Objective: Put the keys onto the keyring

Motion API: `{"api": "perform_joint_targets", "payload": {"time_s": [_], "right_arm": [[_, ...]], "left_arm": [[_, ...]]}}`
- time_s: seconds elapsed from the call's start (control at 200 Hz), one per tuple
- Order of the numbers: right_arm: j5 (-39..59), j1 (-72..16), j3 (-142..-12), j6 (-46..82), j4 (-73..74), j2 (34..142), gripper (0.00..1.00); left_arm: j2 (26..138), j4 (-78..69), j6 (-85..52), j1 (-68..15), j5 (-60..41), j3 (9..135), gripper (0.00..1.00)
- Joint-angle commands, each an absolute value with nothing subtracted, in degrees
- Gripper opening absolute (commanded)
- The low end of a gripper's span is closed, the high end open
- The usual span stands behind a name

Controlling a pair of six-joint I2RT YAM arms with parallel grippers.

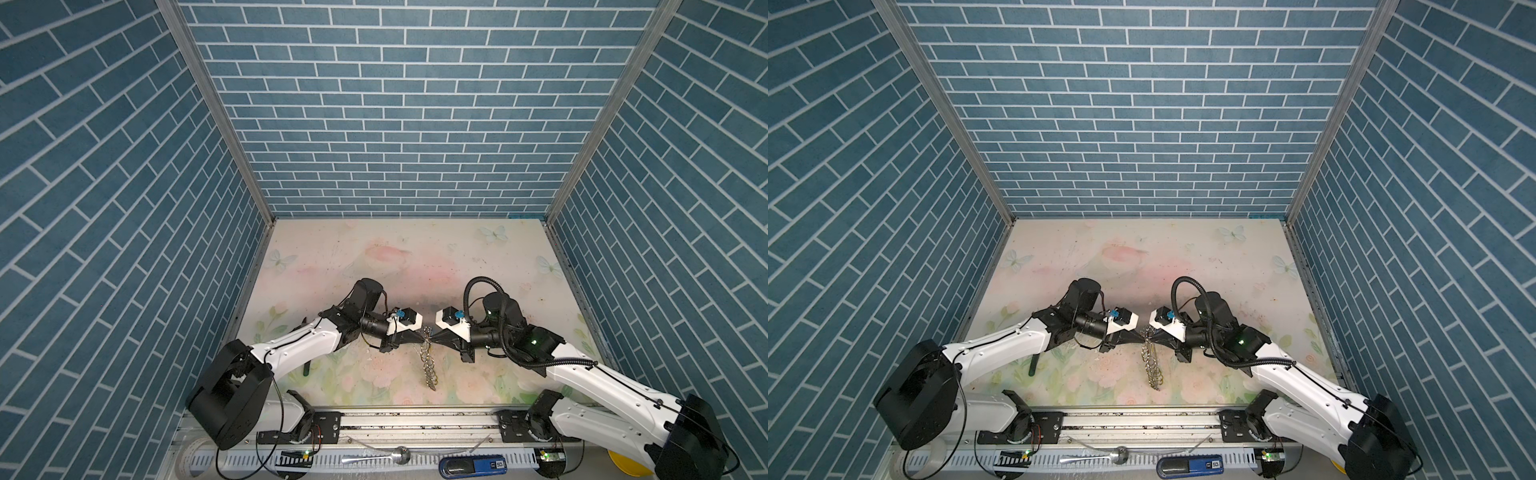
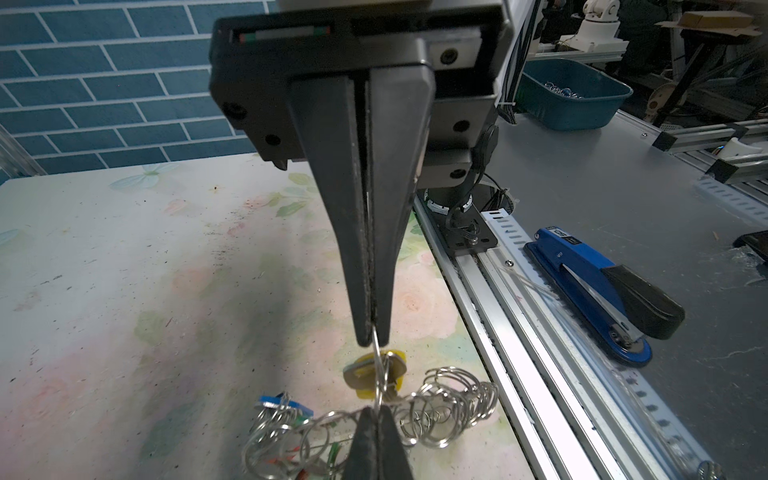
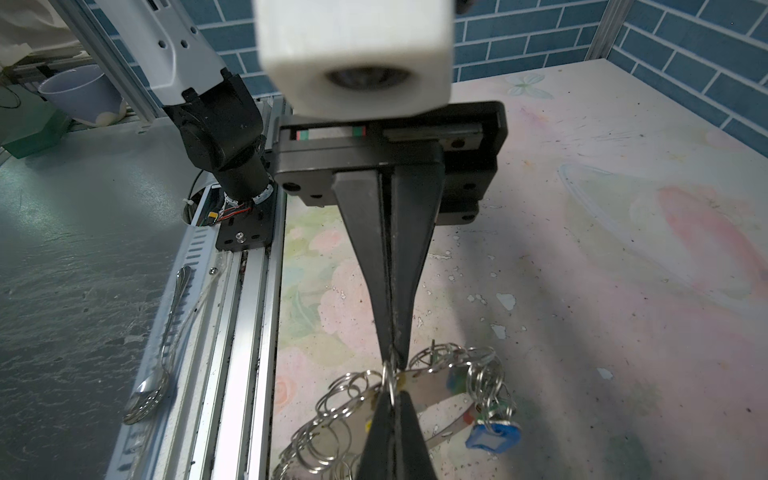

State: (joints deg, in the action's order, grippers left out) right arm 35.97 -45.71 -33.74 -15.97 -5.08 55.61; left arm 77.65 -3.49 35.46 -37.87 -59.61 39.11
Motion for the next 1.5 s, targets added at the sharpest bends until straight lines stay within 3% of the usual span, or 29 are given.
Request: {"api": "perform_joint_targets", "payload": {"time_s": [0.0, 1.495], "right_arm": [[32.53, -47.10, -33.89, -20.79, -6.60, 54.33, 0.00], [23.72, -52.47, -36.92, -19.70, -7.58, 54.63, 0.00]], "left_arm": [[79.06, -0.24, 34.98, -37.71, -58.37, 39.79, 0.00], [77.02, -0.27, 32.08, -37.71, -57.92, 39.74, 0.00]]}}
